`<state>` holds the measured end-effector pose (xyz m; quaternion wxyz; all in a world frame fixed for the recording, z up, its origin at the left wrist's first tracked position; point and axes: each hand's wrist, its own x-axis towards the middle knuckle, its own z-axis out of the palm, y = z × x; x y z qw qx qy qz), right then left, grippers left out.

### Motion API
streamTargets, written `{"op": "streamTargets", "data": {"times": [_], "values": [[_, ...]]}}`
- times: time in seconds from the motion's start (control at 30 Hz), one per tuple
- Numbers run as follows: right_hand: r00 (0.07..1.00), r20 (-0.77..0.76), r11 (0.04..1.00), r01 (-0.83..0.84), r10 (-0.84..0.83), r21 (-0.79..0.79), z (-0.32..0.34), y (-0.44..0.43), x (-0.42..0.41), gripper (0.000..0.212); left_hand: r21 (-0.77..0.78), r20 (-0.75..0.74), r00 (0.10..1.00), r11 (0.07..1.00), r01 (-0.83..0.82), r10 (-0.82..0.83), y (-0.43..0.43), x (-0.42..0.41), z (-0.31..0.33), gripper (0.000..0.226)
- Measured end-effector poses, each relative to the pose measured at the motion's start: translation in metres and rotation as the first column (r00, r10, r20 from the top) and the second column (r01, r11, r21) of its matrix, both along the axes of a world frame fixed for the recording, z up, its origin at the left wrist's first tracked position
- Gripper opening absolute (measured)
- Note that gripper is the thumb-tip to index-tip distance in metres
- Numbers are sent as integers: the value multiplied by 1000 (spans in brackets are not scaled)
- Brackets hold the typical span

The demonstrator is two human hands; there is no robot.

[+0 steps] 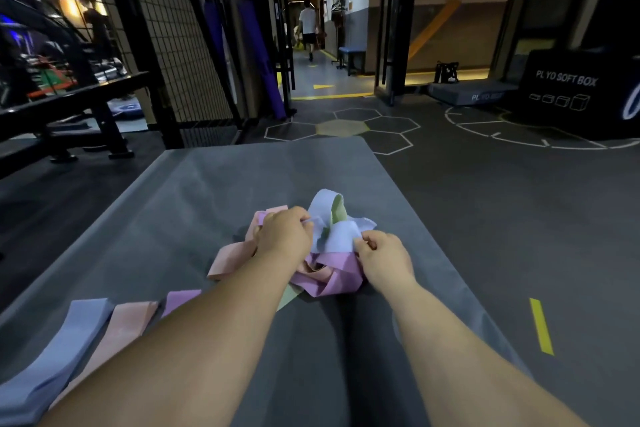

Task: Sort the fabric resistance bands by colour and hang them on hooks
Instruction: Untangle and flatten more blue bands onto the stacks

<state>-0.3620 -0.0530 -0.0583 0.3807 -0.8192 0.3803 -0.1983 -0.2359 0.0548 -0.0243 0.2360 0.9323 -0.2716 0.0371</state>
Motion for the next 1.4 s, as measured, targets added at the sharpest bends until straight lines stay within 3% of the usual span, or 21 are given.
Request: {"op": "streamTargets", "data": {"times": [0.17,0.3,0.4,0.57,0.7,0.83,1.03,1.13,1.3,1.4], "values": [[980,183,996,79,-84,33,2,-3,0,26,-251,-107,994,968,3,-31,2,7,15,8],[946,278,986,168,-166,16,13,-4,-9,18,-426,-124,985,903,54,-117,4,-3,39,8],[877,430,971,241,-215,-5,27,-3,-22,17,-572,-226,956,820,27,-189,2,-13,53,15],[757,612,952,305,-229,-21,51,-1,-53,13,-696,-278,908,717,34,-313,-3,-40,73,12],[753,640,961,263,-152,-81,55,-3,-77,17,-709,-324,869,704,39,-375,1,-60,76,8],[823,564,972,180,-65,-150,51,-3,-99,18,-659,-358,865,751,32,-351,14,-78,74,11],[961,266,979,-22,77,-202,44,2,-123,23,-658,-515,786,746,-105,-343,50,-93,56,12],[969,140,966,-173,202,-190,39,6,-129,28,-671,-540,758,731,-126,-365,75,-100,47,13],[897,-197,898,-423,395,-126,25,22,-139,32,-530,-508,822,846,-62,-258,124,-104,15,13],[898,-188,884,-430,397,-186,23,26,-141,22,-420,-465,871,905,-58,-160,147,-104,-2,9]]}}
